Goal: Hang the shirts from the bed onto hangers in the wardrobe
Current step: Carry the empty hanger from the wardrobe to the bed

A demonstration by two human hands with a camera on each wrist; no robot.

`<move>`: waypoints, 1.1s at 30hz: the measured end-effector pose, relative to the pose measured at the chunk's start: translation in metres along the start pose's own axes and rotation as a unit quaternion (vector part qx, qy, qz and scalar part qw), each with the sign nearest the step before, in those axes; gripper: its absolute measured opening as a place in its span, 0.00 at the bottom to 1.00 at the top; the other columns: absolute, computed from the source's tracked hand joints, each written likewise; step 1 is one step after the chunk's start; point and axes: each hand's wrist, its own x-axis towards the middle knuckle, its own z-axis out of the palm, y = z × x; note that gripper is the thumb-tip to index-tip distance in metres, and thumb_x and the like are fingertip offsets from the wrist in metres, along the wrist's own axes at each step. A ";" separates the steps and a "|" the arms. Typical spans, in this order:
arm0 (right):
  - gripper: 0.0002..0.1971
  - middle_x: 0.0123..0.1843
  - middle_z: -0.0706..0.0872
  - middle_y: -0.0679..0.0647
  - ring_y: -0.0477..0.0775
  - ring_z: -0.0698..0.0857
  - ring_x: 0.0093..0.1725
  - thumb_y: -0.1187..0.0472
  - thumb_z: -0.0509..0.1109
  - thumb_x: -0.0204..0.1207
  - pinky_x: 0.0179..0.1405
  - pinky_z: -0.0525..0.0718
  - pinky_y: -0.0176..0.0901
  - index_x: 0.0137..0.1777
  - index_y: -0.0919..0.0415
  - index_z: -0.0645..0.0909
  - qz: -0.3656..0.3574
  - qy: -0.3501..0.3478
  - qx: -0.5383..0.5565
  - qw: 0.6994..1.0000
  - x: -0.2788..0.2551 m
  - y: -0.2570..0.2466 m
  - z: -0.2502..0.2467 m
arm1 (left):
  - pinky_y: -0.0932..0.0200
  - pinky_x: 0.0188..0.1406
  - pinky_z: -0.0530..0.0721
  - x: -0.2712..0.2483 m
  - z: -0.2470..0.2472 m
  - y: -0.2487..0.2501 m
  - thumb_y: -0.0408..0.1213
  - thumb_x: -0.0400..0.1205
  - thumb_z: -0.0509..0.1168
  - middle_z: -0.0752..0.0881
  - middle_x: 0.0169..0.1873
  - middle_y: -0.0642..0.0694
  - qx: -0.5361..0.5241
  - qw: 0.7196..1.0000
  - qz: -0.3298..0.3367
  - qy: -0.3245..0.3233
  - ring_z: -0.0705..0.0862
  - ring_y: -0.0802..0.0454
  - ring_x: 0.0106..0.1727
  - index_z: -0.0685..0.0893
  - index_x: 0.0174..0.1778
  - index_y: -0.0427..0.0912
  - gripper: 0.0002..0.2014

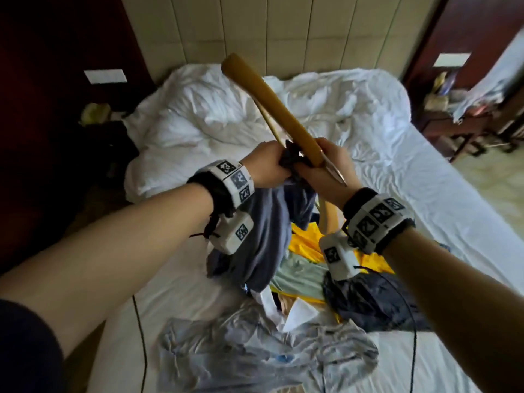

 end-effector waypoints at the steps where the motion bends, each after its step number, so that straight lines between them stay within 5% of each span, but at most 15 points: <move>1: 0.17 0.46 0.89 0.53 0.56 0.87 0.48 0.55 0.79 0.69 0.47 0.84 0.50 0.56 0.56 0.84 -0.007 0.003 -0.007 1.000 0.000 -0.005 -0.007 | 0.53 0.40 0.74 0.002 -0.008 0.002 0.44 0.74 0.68 0.88 0.44 0.31 -0.021 0.999 0.010 0.029 0.86 0.35 0.52 0.77 0.32 0.43 0.11; 4: 0.18 0.49 0.90 0.52 0.56 0.87 0.48 0.53 0.79 0.71 0.49 0.85 0.53 0.58 0.57 0.82 -0.022 0.023 -0.024 0.999 -0.002 0.000 -0.020 | 0.52 0.53 0.83 0.001 -0.036 0.007 0.44 0.72 0.70 0.89 0.42 0.39 -0.114 0.987 0.033 0.109 0.88 0.44 0.52 0.80 0.38 0.45 0.08; 7: 0.23 0.44 0.88 0.53 0.57 0.86 0.44 0.51 0.82 0.69 0.47 0.85 0.56 0.60 0.60 0.81 0.004 0.036 -0.023 0.999 -0.007 0.009 -0.021 | 0.65 0.55 0.81 -0.004 -0.063 0.015 0.34 0.77 0.74 0.87 0.38 0.52 -0.217 0.963 0.054 0.149 0.86 0.63 0.44 0.82 0.39 0.48 0.07; 9: 0.24 0.47 0.89 0.53 0.57 0.87 0.47 0.51 0.83 0.68 0.51 0.85 0.54 0.59 0.60 0.81 0.045 0.032 -0.001 0.998 -0.010 0.012 -0.016 | 0.65 0.60 0.79 -0.016 -0.076 0.026 0.29 0.82 0.70 0.87 0.42 0.45 -0.264 0.951 0.064 0.148 0.85 0.59 0.47 0.84 0.46 0.36 0.01; 11: 0.21 0.51 0.90 0.49 0.52 0.88 0.50 0.51 0.83 0.65 0.56 0.86 0.55 0.54 0.57 0.82 0.081 0.025 0.064 0.994 -0.016 0.009 -0.008 | 0.60 0.65 0.80 -0.030 -0.085 0.037 0.31 0.84 0.69 0.90 0.49 0.40 -0.285 0.940 0.084 0.167 0.87 0.56 0.53 0.86 0.52 0.28 0.08; 15: 0.07 0.29 0.82 0.48 0.51 0.81 0.32 0.56 0.69 0.54 0.36 0.79 0.48 0.34 0.55 0.80 0.082 0.025 0.119 0.989 -0.016 -0.009 0.000 | 0.69 0.53 0.76 -0.045 -0.093 0.044 0.32 0.85 0.67 0.88 0.42 0.47 -0.288 0.934 0.084 0.193 0.86 0.65 0.44 0.85 0.49 0.25 0.10; 19: 0.05 0.28 0.80 0.43 0.42 0.77 0.26 0.61 0.71 0.63 0.30 0.76 0.39 0.37 0.54 0.77 0.035 0.028 0.100 0.994 -0.014 -0.026 0.002 | 0.61 0.60 0.78 -0.056 -0.095 0.041 0.28 0.84 0.63 0.88 0.37 0.48 -0.468 0.872 0.065 0.129 0.87 0.55 0.46 0.89 0.41 0.35 0.10; 22: 0.12 0.43 0.89 0.44 0.38 0.85 0.39 0.63 0.75 0.68 0.42 0.84 0.38 0.52 0.58 0.82 0.022 0.004 0.108 0.994 -0.014 -0.027 0.008 | 0.58 0.63 0.75 -0.066 -0.095 0.045 0.27 0.83 0.63 0.86 0.33 0.54 -0.526 0.843 0.056 0.095 0.87 0.58 0.44 0.89 0.36 0.43 0.13; 24: 0.05 0.35 0.85 0.45 0.31 0.80 0.31 0.65 0.73 0.71 0.33 0.78 0.32 0.47 0.63 0.84 0.018 -0.006 0.104 0.994 -0.018 -0.031 0.013 | 0.61 0.65 0.74 -0.072 -0.097 0.047 0.28 0.81 0.64 0.86 0.37 0.53 -0.542 0.833 0.075 0.079 0.86 0.57 0.48 0.91 0.34 0.43 0.14; 27: 0.03 0.28 0.80 0.46 0.33 0.75 0.24 0.67 0.74 0.73 0.25 0.73 0.30 0.41 0.64 0.83 0.007 0.003 0.114 0.993 -0.024 -0.039 0.021 | 0.56 0.68 0.77 -0.079 -0.104 0.039 0.33 0.77 0.68 0.84 0.46 0.44 -0.559 0.824 0.025 0.084 0.86 0.49 0.54 0.87 0.42 0.41 0.03; 29: 0.05 0.26 0.77 0.45 0.38 0.73 0.24 0.66 0.74 0.73 0.26 0.70 0.32 0.38 0.60 0.80 -0.007 0.010 0.105 0.994 -0.022 -0.043 0.022 | 0.56 0.68 0.80 -0.085 -0.107 0.031 0.31 0.75 0.69 0.88 0.43 0.46 -0.472 0.873 -0.014 0.119 0.87 0.50 0.53 0.89 0.40 0.43 0.04; 31: 0.12 0.25 0.74 0.44 0.40 0.72 0.24 0.66 0.73 0.73 0.25 0.68 0.30 0.34 0.55 0.74 -0.011 0.015 0.090 0.996 -0.019 -0.045 0.016 | 0.66 0.46 0.81 -0.092 -0.107 0.019 0.29 0.76 0.69 0.87 0.33 0.51 -0.243 0.944 -0.040 0.218 0.84 0.60 0.39 0.89 0.36 0.41 0.06; 33: 0.13 0.27 0.75 0.44 0.41 0.73 0.26 0.66 0.74 0.73 0.27 0.70 0.31 0.35 0.52 0.73 -0.029 0.008 0.078 0.996 -0.020 -0.050 0.010 | 0.72 0.36 0.76 -0.098 -0.103 0.004 0.29 0.76 0.71 0.87 0.36 0.48 -0.055 0.962 -0.010 0.267 0.81 0.59 0.36 0.88 0.44 0.39 0.04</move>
